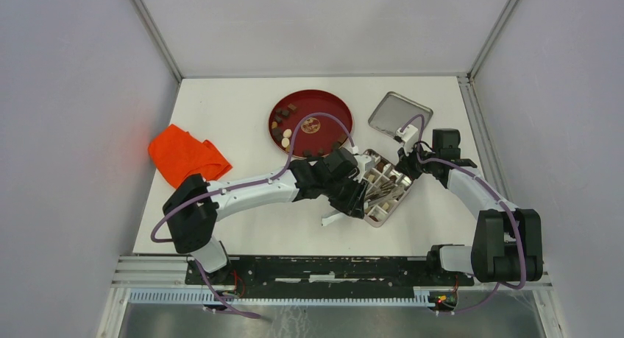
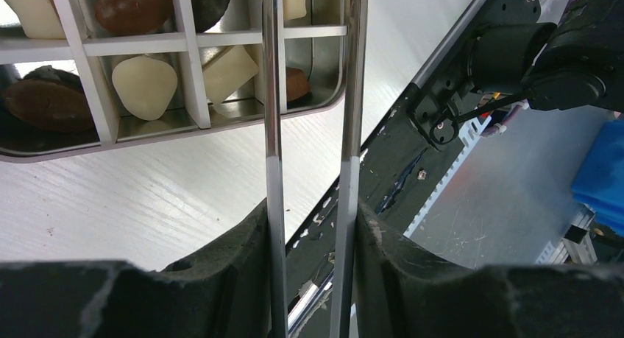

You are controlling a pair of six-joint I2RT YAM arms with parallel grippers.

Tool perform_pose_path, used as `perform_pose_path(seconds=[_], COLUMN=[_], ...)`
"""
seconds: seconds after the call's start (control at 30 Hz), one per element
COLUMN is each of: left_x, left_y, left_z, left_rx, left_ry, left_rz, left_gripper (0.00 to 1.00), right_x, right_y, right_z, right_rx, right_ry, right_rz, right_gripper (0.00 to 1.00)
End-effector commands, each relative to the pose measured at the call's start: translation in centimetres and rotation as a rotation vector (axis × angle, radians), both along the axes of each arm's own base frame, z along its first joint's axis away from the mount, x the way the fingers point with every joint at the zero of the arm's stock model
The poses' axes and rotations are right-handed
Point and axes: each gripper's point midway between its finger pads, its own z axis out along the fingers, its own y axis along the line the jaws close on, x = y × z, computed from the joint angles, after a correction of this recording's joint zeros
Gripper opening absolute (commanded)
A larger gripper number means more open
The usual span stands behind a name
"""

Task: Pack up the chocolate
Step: Place the fake chocolate in the packing box.

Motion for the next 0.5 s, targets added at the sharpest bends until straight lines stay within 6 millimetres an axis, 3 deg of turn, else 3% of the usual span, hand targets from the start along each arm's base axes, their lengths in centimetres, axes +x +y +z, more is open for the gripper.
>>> perform_pose_path(seconds=[0.0, 0.3, 0.47], left_x=[0.9, 1.1, 1.0], left_y=[-1.0, -1.0, 0.2], left_z=[1.5, 5.9, 7.0], left_rx=[-0.033, -0.129, -0.127], left_ry=[-0.057, -0.104, -0.122], left_rz=[-0.013, 0.015, 0.034], left_gripper=[0.44, 0.38, 0.37], right_x=[1.3, 1.3, 1.3], right_y=[0.5, 0.5, 0.5], right_z=[2.6, 2.7, 2.6], right_rx=[0.033, 0.033, 0.033], right_ry=[-0.094, -0.095, -0.094], right_rz=[0.017, 0.017, 0.019], right_gripper=[0.0, 0.0, 0.0])
